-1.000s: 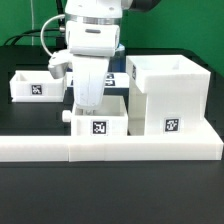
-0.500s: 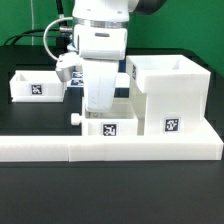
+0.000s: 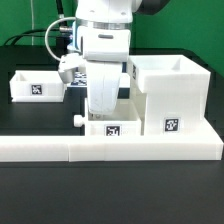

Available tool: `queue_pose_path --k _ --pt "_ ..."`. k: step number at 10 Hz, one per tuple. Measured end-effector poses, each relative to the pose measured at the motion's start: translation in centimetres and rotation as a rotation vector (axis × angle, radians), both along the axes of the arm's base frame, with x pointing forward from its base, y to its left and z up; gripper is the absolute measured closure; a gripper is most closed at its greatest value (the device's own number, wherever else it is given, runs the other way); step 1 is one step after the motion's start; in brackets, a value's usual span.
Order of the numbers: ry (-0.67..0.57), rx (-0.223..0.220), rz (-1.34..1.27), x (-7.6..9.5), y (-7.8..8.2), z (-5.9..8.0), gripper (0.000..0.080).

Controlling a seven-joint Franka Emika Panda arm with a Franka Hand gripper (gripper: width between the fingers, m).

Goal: Assemble drawer

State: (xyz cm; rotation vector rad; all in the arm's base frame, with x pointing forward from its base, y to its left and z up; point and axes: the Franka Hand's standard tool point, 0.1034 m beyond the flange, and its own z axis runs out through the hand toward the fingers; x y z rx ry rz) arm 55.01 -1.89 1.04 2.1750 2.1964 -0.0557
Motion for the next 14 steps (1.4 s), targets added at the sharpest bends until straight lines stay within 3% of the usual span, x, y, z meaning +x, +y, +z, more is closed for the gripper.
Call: queue_pose_path --k 2,14 --pt "-0.001 0.002 0.011 -0.03 0.55 -0.04 0.0757" --pt "0.0 -0.014 0.034 -0.01 0.13 -0.02 0.0757"
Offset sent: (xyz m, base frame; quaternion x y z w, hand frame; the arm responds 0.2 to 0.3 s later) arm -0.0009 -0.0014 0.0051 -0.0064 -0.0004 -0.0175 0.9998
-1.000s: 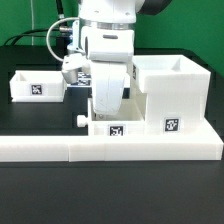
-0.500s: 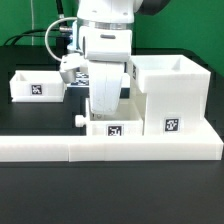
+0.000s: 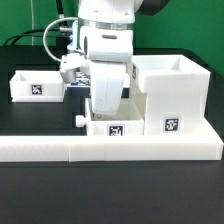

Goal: Assemble drawer

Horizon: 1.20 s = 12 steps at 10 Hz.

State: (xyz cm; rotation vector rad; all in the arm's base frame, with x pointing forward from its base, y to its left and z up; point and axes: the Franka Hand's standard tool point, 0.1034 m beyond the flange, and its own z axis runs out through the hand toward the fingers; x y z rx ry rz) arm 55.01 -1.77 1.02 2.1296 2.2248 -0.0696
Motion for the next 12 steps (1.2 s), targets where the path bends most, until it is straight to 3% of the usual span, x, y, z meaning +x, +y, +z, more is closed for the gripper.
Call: queue_pose_path --k 12 --pt "0.011 -0.008 0.0 -0.01 0.02 0.04 0.0757"
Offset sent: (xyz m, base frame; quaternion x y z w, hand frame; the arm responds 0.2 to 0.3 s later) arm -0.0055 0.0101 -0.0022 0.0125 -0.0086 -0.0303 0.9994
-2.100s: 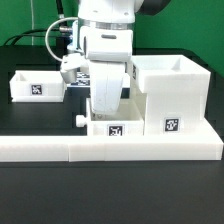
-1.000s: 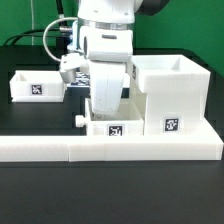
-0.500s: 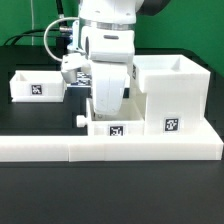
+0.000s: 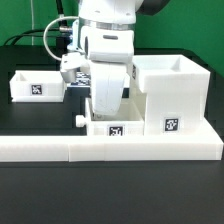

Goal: Assemble drawer

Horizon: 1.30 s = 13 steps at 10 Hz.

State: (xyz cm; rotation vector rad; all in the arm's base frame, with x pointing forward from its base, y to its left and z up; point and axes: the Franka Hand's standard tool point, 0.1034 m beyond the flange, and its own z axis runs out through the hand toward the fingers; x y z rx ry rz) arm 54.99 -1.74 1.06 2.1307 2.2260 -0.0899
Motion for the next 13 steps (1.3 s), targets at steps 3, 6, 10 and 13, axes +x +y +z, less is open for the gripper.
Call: queue_pose_path --k 3,6,10,13 --pt "0.002 -0.002 0.008 -0.11 0.17 -0.07 0.0757" --pt "0.01 -0.004 0.008 -0.13 0.04 -0.05 0.0757" --pt "0.023 -0.01 0.008 -0.1 -0.12 0.06 0.0757" --pt "0.026 -0.014 0.038 -0.14 0.22 0.03 0.0757"
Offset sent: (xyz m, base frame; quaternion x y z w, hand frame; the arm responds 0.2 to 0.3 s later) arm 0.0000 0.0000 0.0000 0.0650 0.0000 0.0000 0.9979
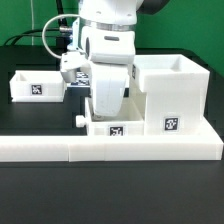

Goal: Assemble drawer

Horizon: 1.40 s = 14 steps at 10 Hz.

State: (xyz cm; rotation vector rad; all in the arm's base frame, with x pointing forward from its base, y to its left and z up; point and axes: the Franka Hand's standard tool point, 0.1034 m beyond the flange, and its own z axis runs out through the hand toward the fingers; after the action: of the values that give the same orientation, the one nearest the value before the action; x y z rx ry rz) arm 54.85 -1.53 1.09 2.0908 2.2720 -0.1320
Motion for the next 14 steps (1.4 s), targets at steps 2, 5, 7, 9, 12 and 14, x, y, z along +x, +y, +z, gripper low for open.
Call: queue_pose_path --k 2,5,7,9,12,14 --pt "0.0 -0.009 0.035 0.1 0.3 0.0 0.0757" --pt "-0.002 -0.009 0.032 0.1 0.2 0.0 0.0757" --pt "-0.009 -0.006 0.005 0.2 0.5 0.0 0.0757" --pt "-0.014 -0.001 -0.054 0.1 1.3 -0.1 0.0757" --pt "-0.025 0.002 -0.121 0.1 1.5 -0.2 0.0757" --pt "-0.028 0.003 -0.134 0.0 1.5 -0.2 0.0757"
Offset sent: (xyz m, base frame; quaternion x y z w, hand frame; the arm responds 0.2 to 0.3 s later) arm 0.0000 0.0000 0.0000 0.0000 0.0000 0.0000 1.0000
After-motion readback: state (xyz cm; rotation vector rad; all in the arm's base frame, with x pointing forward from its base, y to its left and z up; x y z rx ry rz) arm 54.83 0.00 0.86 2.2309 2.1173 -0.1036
